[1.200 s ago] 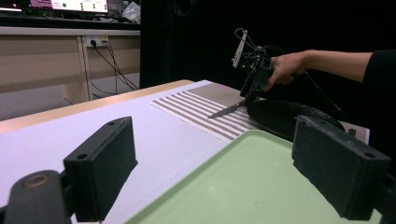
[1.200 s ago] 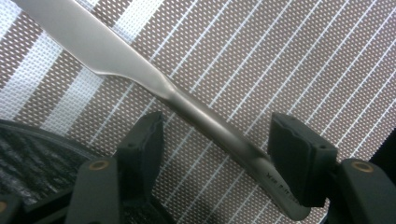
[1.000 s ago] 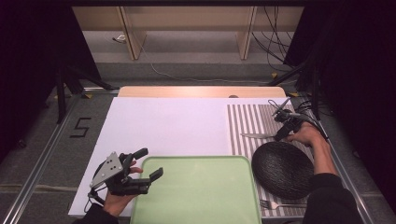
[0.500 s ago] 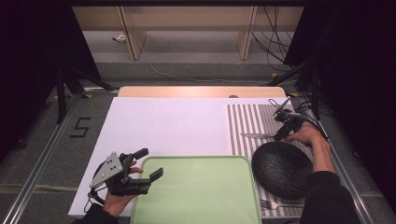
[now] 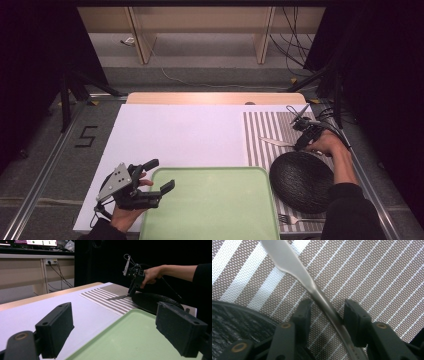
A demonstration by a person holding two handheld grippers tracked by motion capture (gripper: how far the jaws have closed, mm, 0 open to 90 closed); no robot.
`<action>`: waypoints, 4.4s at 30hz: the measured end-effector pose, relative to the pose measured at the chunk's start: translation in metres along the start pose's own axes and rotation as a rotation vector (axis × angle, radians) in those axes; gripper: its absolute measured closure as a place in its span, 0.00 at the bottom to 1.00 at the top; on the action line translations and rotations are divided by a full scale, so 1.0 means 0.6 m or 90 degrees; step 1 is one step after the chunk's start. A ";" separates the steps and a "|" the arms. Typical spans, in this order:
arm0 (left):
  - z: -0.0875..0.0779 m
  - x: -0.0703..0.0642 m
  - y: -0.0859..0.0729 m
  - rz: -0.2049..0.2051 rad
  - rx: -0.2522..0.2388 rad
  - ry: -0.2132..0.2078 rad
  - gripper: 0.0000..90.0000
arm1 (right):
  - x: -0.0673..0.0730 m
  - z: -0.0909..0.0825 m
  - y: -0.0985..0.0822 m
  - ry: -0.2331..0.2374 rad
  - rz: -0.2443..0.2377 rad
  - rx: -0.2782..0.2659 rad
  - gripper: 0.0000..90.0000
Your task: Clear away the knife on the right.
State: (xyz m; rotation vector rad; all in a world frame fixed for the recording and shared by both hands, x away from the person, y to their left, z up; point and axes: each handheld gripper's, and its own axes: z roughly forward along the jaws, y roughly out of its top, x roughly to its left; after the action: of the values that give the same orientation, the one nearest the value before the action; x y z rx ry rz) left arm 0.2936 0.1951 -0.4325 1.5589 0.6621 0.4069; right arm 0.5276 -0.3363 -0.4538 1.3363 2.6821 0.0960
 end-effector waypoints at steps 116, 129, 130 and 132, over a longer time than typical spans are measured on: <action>-0.001 -0.002 0.002 0.007 -0.001 0.014 0.16 | 0.248 -0.180 -0.164 0.282 0.030 -0.509 0.89; -0.001 -0.002 0.002 0.006 -0.002 0.015 0.16 | 0.290 -0.168 -0.166 0.309 0.017 -0.495 0.89; -0.002 -0.002 0.002 0.006 -0.002 0.015 0.16 | 0.293 -0.166 -0.166 0.311 0.015 -0.492 0.89; -0.002 -0.002 0.002 0.006 -0.002 0.014 0.16 | 0.302 -0.164 -0.167 0.317 0.017 -0.484 0.89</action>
State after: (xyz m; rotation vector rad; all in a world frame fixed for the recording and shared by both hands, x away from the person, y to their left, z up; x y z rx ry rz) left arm 0.2924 0.1953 -0.4313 1.5575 0.6716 0.4329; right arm 0.3252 -0.2513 -0.3871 1.1740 2.4987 1.4466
